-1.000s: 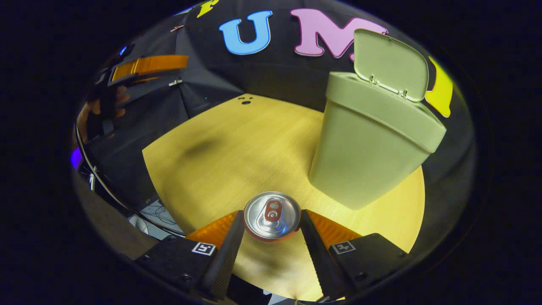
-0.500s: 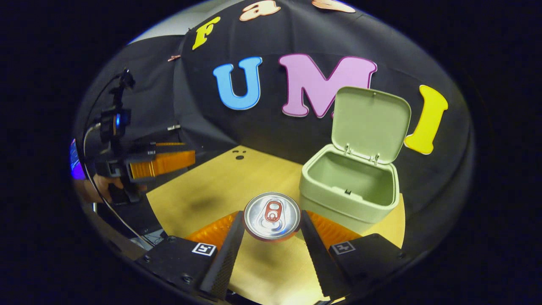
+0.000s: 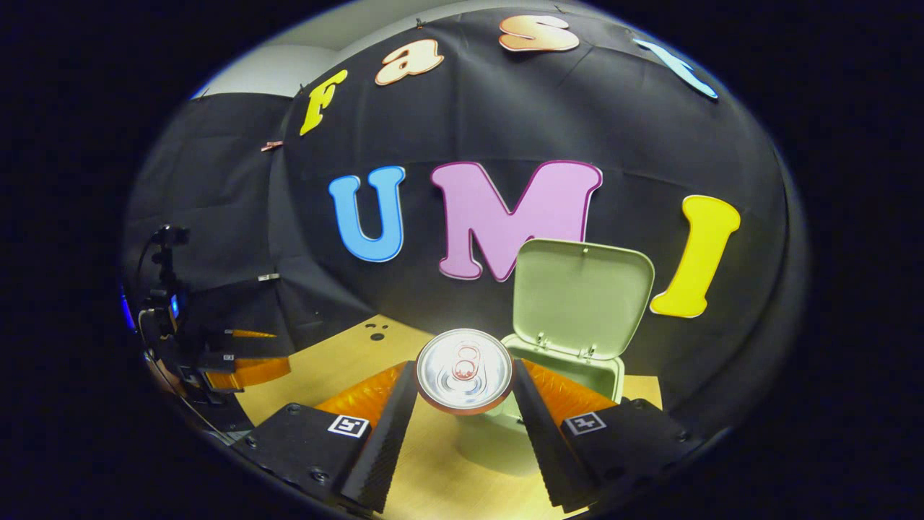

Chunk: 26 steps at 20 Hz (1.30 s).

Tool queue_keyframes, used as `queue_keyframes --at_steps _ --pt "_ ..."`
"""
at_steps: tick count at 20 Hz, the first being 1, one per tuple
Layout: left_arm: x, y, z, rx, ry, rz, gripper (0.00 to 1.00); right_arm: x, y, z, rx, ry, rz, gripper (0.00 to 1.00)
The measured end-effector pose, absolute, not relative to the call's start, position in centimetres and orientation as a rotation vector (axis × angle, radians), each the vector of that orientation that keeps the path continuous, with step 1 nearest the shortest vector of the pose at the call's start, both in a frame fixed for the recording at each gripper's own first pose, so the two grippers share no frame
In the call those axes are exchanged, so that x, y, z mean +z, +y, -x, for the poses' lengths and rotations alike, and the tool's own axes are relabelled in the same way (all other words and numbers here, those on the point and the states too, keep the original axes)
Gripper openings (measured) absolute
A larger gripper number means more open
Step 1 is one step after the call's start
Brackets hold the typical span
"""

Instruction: Press the lid of the desktop garbage bin to open it, pick up the crumpled paper on the desktop and throw it into the bin, then pick up the pop can on the desktop and drop it into the bin, and finally close the garbage bin lid.

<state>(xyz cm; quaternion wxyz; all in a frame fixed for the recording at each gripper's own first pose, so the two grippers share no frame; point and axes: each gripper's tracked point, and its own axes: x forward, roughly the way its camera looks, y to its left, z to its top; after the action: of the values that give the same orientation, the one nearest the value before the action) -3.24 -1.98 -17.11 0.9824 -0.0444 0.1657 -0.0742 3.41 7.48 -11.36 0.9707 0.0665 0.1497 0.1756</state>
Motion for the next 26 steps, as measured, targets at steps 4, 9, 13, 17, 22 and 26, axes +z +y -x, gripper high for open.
queue_keyframes --at_steps 4,9,13,17,22,26 --pt "-17.2 -1.8 3.2 -0.144 0.34 0.084 0.93 -12.0 4.8 -5.8 0.295 0.307 -0.121 0.82" --pt "-17.5 -1.9 2.9 -0.137 0.349 0.073 0.93 -16.2 2.2 -8.0 0.232 0.416 -0.097 0.83" --pt "-17.7 -2.0 2.3 -0.135 0.356 0.07 0.93 -19.8 2.0 -8.9 0.242 0.529 -0.095 0.82" --pt "-18.3 -2.3 2.1 -0.131 0.366 0.068 0.93 -22.9 3.0 -9.7 0.269 0.62 -0.115 0.83" --pt "-18.7 -2.0 1.9 -0.117 0.38 0.071 0.93 -25.7 3.8 -9.9 0.287 0.71 -0.117 0.84" --pt "-19.0 -1.6 2.0 -0.106 0.386 0.077 0.93 -26.9 4.0 -10.0 0.283 0.753 -0.137 0.85"
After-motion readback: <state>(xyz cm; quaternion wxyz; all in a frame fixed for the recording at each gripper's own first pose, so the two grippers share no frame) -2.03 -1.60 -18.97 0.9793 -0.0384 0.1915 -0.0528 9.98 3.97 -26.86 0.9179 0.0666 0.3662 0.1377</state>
